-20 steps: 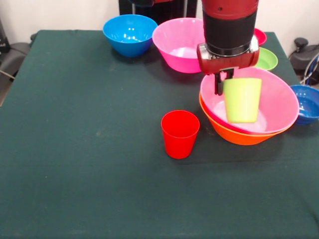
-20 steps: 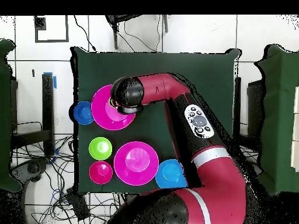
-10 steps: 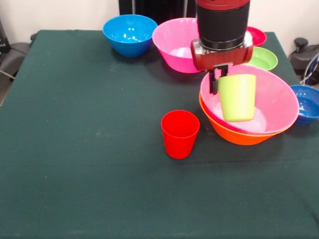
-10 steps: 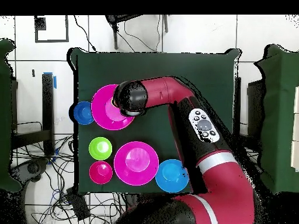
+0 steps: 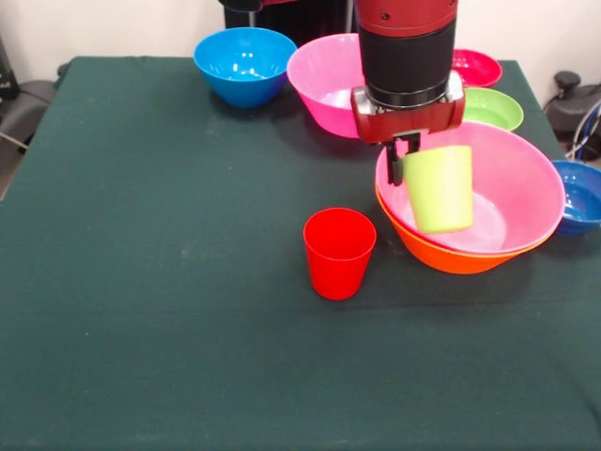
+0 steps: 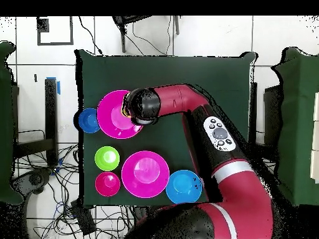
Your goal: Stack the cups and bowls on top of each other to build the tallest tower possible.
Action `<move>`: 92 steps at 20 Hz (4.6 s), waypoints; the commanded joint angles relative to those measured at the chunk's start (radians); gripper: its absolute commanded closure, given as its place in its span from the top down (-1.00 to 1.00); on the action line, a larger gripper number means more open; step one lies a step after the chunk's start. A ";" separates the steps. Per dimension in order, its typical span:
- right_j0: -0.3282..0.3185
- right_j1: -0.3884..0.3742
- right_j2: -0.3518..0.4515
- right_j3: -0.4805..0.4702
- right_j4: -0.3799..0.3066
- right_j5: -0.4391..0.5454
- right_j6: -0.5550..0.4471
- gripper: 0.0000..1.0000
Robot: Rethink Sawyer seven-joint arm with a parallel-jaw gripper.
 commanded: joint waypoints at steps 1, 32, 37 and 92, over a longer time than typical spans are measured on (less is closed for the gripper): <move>0.048 0.040 -0.037 -0.031 -0.041 0.057 -0.042 -1.00; 0.266 0.215 -0.139 -0.204 -0.046 0.397 -0.055 -1.00; 0.297 0.228 -0.162 -0.257 -0.081 0.420 -0.070 -1.00; 0.349 0.279 -0.133 -0.523 0.007 0.718 -0.145 -1.00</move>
